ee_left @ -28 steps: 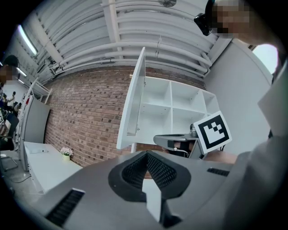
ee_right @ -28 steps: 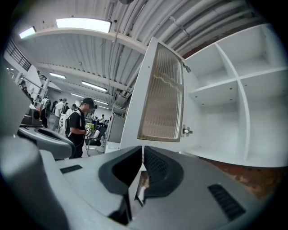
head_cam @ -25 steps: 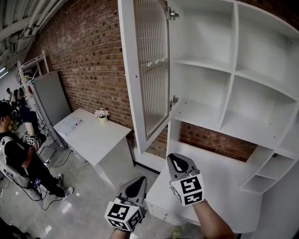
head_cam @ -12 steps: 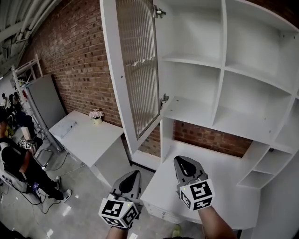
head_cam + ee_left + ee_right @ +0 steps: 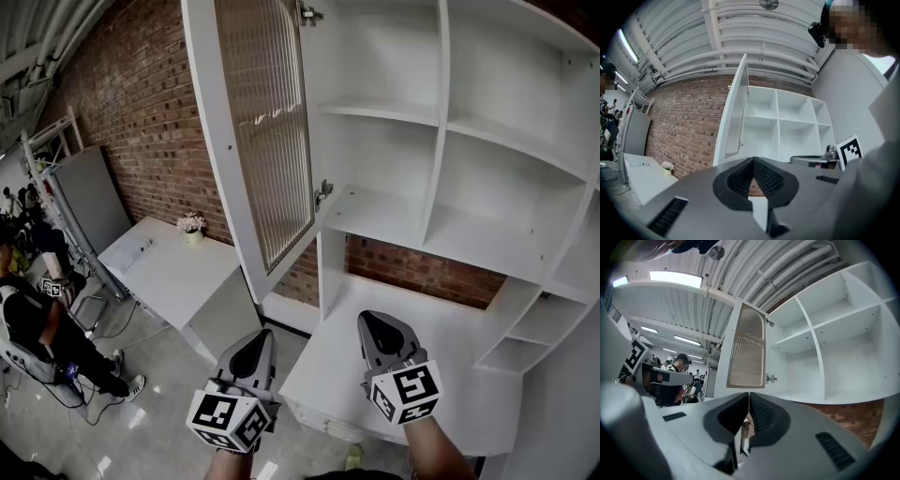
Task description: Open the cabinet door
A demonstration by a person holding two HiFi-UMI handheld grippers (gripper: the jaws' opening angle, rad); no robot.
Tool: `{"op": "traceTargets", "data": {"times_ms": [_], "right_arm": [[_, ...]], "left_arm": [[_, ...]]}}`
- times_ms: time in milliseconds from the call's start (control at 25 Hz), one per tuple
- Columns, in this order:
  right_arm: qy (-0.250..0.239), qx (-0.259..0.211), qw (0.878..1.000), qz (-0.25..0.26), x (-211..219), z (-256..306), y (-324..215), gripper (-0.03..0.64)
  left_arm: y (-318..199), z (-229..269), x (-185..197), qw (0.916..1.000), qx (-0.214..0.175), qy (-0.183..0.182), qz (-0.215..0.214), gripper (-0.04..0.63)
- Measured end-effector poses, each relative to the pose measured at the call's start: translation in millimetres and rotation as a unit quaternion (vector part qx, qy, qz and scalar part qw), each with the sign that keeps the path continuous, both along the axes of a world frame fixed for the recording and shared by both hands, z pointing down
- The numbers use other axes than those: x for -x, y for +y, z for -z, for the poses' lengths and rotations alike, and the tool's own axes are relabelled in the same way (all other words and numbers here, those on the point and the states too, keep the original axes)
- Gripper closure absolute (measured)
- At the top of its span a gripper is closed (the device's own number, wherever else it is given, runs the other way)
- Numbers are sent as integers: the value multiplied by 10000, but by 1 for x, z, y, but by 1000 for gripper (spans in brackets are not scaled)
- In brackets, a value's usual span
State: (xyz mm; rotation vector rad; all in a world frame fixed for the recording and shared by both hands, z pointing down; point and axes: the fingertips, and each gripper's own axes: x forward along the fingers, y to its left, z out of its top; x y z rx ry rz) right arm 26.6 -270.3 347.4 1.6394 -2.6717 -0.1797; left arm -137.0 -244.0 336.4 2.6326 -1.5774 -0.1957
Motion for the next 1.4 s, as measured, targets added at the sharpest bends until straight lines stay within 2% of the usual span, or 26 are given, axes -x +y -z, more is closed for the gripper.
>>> {"op": "traceTargets", "data": {"times_ms": [200, 480, 760, 1400], "right_arm": [[-29, -158, 9998, -76, -15, 10, 0, 611], [-10, -3, 9999, -157, -38, -3, -7, 612], [-40, -12, 10000, -15, -36, -8, -11, 612], [-25, -79, 10000, 41, -32, -4, -14, 612]], "left_arm": [[-7, 2, -1, 10000, -20, -58, 65, 589], [-12, -4, 9, 9996, 63, -77, 273, 589], [-17, -8, 5, 9993, 75, -184, 325, 589], [-18, -9, 4, 9992, 85, -138, 355, 589]]}}
